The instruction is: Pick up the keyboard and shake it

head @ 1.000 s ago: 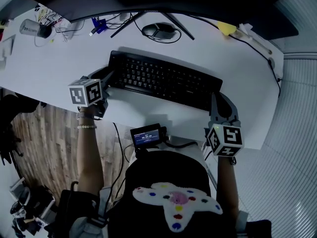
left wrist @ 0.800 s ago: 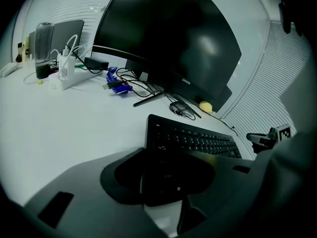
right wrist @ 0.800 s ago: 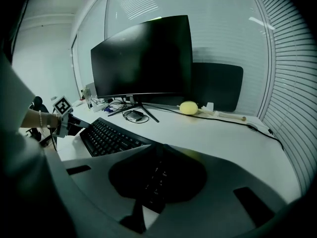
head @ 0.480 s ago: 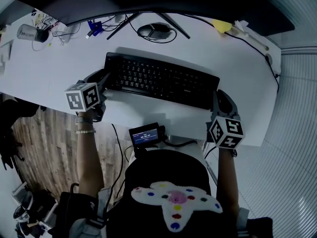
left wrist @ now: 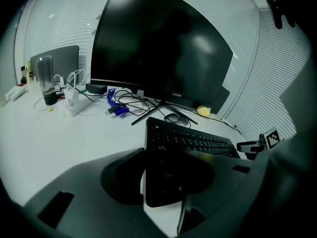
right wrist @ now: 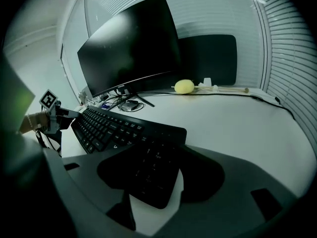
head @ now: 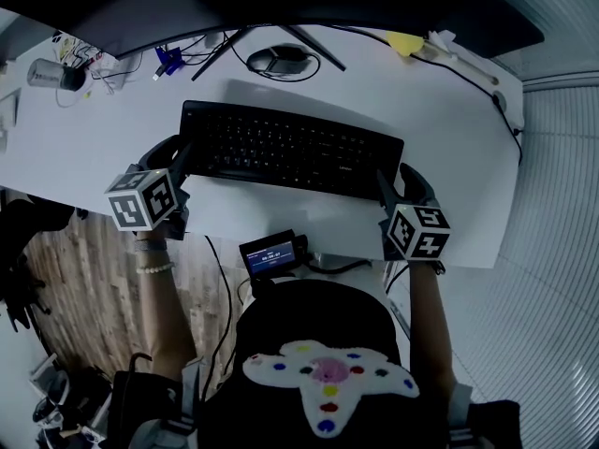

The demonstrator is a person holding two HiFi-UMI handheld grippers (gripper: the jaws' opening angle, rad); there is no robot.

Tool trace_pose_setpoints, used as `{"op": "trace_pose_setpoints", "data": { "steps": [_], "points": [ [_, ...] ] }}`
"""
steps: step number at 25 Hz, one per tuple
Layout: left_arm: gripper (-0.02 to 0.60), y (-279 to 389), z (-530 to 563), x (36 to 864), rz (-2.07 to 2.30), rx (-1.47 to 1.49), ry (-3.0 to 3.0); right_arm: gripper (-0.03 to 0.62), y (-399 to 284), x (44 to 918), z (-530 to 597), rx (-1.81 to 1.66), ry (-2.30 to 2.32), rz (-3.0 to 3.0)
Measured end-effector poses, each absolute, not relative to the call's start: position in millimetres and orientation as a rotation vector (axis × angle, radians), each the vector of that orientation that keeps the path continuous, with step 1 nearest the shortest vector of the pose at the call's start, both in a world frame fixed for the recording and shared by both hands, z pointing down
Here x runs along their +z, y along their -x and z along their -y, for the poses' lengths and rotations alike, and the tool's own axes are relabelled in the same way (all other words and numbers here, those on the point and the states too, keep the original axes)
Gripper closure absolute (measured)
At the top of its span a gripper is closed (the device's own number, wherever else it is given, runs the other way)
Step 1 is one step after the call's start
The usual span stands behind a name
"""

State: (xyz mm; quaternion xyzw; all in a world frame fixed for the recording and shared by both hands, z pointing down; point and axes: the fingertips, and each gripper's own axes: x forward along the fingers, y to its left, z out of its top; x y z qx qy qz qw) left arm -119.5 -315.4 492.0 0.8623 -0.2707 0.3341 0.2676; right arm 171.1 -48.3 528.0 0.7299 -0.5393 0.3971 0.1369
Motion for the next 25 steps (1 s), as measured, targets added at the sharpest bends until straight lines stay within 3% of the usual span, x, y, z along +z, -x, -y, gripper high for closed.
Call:
{"op": "trace_pose_setpoints", "data": {
  "steps": [10, 17, 25],
  "points": [
    [0.405, 116.5, 313.6, 471.9, 0.759, 0.912, -2.367, 0.321, -172.8, 544.7, 50.1, 1.294, -2.126, 1.533],
    [0.405, 116.5, 315.5, 472.5, 0.775, 0.937, -2.370, 0.316, -171.1, 554.3, 48.5, 1.562, -2.151, 1.530],
    [0.405, 112.8, 316.6, 462.8, 0.798, 0.948, -2.397, 0.315, -172.8, 555.4, 48.3, 1.589, -2.210, 1.559]
  ]
}}
